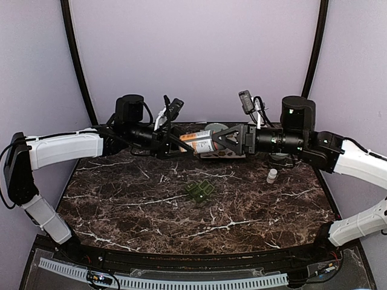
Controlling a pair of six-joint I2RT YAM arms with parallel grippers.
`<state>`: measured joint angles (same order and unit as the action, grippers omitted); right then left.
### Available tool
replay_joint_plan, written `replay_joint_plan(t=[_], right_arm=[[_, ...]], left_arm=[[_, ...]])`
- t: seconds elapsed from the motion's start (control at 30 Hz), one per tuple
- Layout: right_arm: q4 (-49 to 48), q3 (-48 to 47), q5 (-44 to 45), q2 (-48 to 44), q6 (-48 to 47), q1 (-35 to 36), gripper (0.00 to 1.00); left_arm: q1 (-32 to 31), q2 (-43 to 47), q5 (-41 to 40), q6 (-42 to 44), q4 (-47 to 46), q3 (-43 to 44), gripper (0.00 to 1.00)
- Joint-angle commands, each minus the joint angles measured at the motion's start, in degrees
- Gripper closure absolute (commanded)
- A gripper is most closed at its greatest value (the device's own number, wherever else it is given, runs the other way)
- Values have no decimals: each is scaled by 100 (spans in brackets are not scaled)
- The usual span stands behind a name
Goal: Sort the pills into containers
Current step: Unscrew the lid of the pill bottle.
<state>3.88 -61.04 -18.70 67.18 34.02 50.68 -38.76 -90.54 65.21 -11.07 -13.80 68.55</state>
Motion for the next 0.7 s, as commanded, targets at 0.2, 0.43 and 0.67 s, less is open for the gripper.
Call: replay_joint_plan(t=[0.2,0.43,0.67], right_arm=[[-229,507,119,-480,-2313,74,81],[-100,424,53,-493,-2781,82,79],[192,276,182,-459,-3155,174,73]], left_arm=[[-2,-4,409,-499,-375,171,100],[0,-40,496,-508,-290,207,100],[-3,-43,594,-518,-237,219,100]])
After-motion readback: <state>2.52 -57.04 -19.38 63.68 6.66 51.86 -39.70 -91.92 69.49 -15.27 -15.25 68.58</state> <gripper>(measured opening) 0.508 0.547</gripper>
